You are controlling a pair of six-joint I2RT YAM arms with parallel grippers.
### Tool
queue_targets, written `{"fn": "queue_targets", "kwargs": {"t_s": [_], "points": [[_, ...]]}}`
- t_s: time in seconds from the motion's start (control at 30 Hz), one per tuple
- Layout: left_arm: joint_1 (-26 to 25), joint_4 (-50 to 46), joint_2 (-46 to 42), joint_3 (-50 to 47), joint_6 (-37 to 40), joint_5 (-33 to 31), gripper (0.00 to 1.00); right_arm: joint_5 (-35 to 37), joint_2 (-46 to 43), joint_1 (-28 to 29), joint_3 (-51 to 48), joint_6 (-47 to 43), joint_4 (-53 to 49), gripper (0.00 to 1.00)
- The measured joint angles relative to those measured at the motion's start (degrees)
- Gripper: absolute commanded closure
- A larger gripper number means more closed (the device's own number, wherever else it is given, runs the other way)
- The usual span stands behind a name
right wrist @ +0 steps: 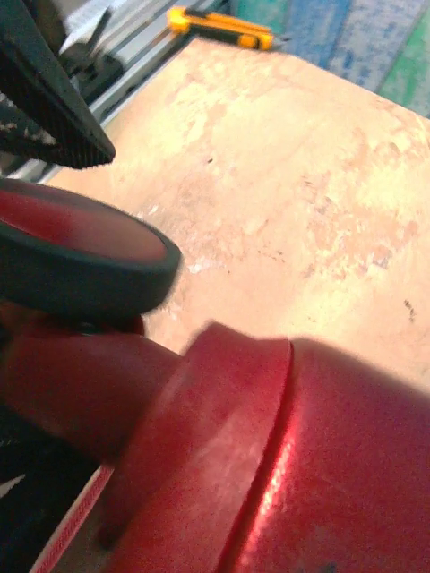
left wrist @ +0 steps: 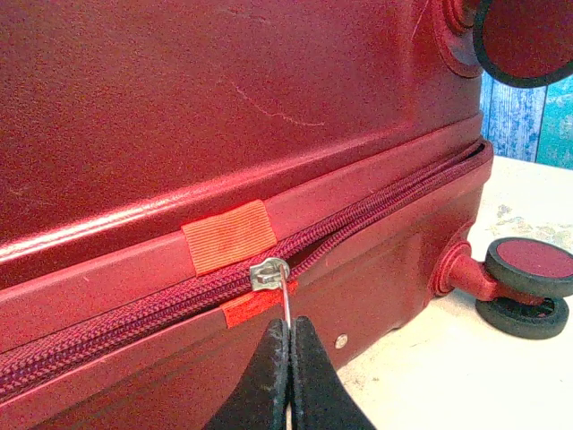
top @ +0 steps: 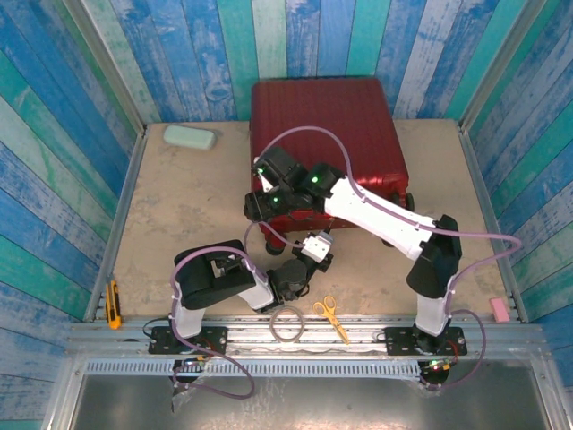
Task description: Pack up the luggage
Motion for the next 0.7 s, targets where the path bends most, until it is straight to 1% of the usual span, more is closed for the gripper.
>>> {"fn": "queue_targets", "kwargs": {"t_s": [0.1, 0.17, 0.23, 0.3, 0.33, 0.43, 0.47, 0.53, 0.6, 0.7], "points": [[-0.15, 0.0, 0.0, -0.13, 0.0, -0.2, 1.0, 4.13, -5.7, 0.0, -1.81, -5.66, -0.28, 0.15], [-0.15, 0.04, 0.07, -0.13, 0.02, -0.26, 1.0, 7.8, -12.44, -0.9, -4.68, -8.07, -1.27, 0.14], [-0.15, 0.15, 0.26, -0.11, 0.02, -0.26, 1.0, 10.1, -19.8, -3.39, -8.55, -9.6, -1.6, 0.14], [-0.15, 0.15, 0.31, -0.09, 0.02, -0.26, 1.0, 11.21, -27.41, -8.81, -13.29, -10.4, -2.1, 0.13], [-0.15, 0.11, 0.31, -0.04, 0.02, -0.26, 1.0, 11.63, -31.12, -13.09, -15.98, -10.71, -2.34, 0.12], [-0.17, -0.33, 0.31, 0.2, 0.0, -0.42, 1.0, 12.85, -37.51, -24.24, -22.82, -11.5, -3.85, 0.1], [-0.17, -0.5, 0.31, 0.28, -0.07, -0.44, 1.0, 13.0, -38.71, -27.3, -25.22, -11.82, -4.59, 0.1], [-0.15, -0.83, 0.31, 0.37, -0.33, -0.46, 1.0, 12.83, -39.36, -31.26, -29.09, -12.52, -6.36, 0.1], [-0.17, -1.11, 0.31, 0.42, -0.74, -0.46, 1.0, 12.26, -38.93, -33.05, -31.82, -13.09, -7.32, 0.1], [-0.17, -1.4, 0.31, 0.5, -1.25, -0.46, 1.0, 11.26, -37.03, -33.75, -33.59, -13.94, -8.72, 0.1]]}}
